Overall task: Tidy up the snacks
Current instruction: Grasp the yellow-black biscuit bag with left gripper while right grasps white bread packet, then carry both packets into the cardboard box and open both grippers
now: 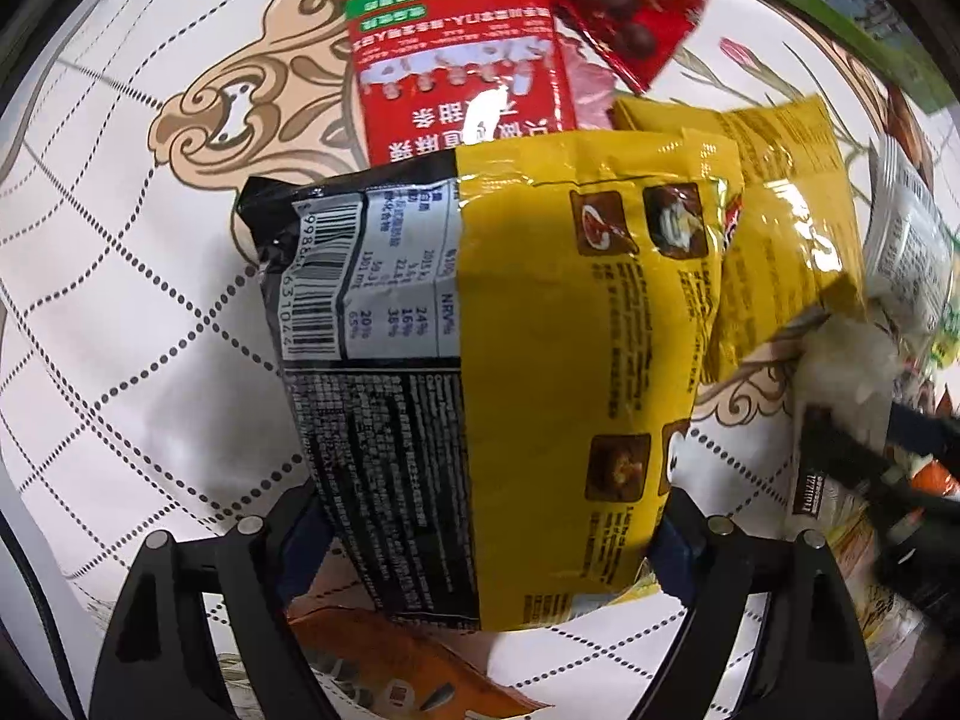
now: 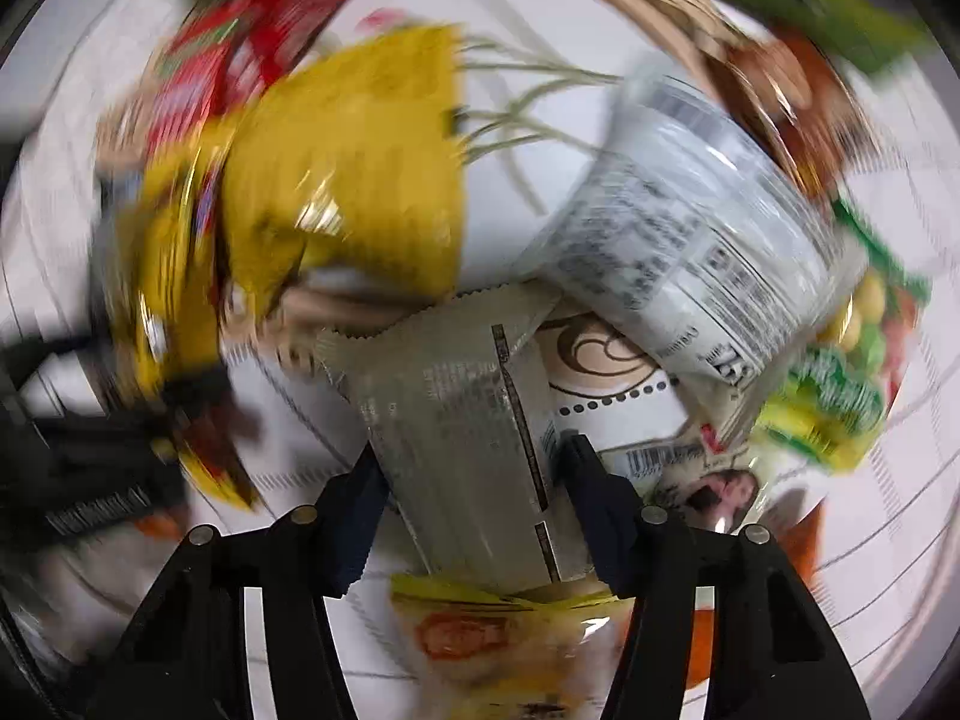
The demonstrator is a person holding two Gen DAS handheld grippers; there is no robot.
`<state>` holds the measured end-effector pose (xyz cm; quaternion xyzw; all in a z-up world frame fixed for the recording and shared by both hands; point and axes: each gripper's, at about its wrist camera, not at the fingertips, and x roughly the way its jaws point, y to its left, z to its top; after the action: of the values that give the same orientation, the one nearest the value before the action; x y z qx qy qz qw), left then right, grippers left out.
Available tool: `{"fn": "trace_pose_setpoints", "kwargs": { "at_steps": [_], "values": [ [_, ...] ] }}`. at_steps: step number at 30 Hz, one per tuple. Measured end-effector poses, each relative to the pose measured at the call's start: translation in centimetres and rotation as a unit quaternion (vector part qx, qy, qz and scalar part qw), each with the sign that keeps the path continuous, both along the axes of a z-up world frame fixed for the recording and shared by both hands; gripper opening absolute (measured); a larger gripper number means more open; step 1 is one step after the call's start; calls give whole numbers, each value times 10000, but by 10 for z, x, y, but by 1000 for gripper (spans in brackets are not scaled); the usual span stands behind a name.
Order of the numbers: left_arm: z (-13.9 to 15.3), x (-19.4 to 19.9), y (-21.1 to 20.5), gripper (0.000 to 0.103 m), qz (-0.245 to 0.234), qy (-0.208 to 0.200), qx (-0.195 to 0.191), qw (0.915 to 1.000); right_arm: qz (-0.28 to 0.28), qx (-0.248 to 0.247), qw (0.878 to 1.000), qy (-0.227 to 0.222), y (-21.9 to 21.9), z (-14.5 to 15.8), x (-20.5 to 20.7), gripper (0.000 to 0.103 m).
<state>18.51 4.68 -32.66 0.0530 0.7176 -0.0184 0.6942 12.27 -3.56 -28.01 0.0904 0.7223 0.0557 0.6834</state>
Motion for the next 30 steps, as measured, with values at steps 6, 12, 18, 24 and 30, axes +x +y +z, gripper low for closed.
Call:
{"fn": "trace_pose_setpoints", "kwargs": {
  "at_steps": [6,12,18,24,30],
  "values": [
    [-6,-5,33,89,307,-37,-224,9993,-1402,722,9869,351,-22,-8,5,61],
    [23,-23,67,85,489,-388,-364,9974,-806,143,9961,328,14,-19,-10,73],
    [62,-47,73,85,335,-704,-202,9968,-453,-490,9977,-99,62,-29,-23,57],
    [121,-77,91,85,164,-932,-426,9946,-403,-388,9971,-510,75,15,-60,56],
    [196,-91,110,85,98,-1198,-811,9894,-660,91,9928,-998,77,69,-77,56]
  ]
}}
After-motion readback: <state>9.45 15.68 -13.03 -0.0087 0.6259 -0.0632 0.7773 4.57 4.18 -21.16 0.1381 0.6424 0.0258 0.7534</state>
